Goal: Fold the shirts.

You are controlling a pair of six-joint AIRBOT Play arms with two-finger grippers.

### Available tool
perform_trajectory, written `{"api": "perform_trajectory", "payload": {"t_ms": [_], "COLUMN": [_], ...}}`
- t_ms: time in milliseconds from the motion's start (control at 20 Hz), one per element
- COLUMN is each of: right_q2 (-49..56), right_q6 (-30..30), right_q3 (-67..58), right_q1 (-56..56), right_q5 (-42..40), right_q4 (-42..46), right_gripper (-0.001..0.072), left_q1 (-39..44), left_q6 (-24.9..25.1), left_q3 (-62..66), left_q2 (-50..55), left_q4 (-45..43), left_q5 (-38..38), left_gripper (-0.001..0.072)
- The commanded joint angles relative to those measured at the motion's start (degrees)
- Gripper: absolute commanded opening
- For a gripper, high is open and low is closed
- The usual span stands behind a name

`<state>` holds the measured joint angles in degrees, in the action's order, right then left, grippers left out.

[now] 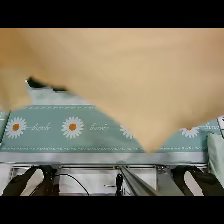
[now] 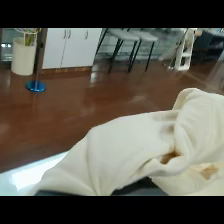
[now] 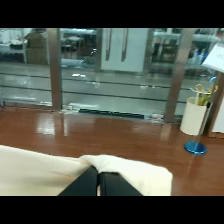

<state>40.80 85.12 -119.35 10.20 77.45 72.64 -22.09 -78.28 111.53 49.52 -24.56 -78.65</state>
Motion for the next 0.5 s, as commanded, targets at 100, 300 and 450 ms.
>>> {"api": "perform_trajectory", "payload": {"t_ms": [100, 300, 450], "right_q2": [-7.1, -8.1, -8.2], "right_q6": [1.1, 2.4, 2.5], "right_q3": [-0.2, 0.9, 8.2], "right_q1": [0.0, 0.0, 0.0], "right_q5": [8.7, 14.9, 19.7], "right_q4": [1.5, 1.4, 2.0], "right_gripper": [0.0021, 0.0021, 0.0021], "left_q1": [5.7, 14.3, 16.3], "left_q6": [-2.0, -3.1, -2.2], "left_q3": [-2.5, -18.3, -35.5], "left_q2": [-8.5, -13.0, -14.6], "left_q4": [-9.6, -14.1, -14.1], "left_q5": [-10.2, -18.0, -19.6], "left_gripper": [0.0022, 0.0023, 0.0023]}}
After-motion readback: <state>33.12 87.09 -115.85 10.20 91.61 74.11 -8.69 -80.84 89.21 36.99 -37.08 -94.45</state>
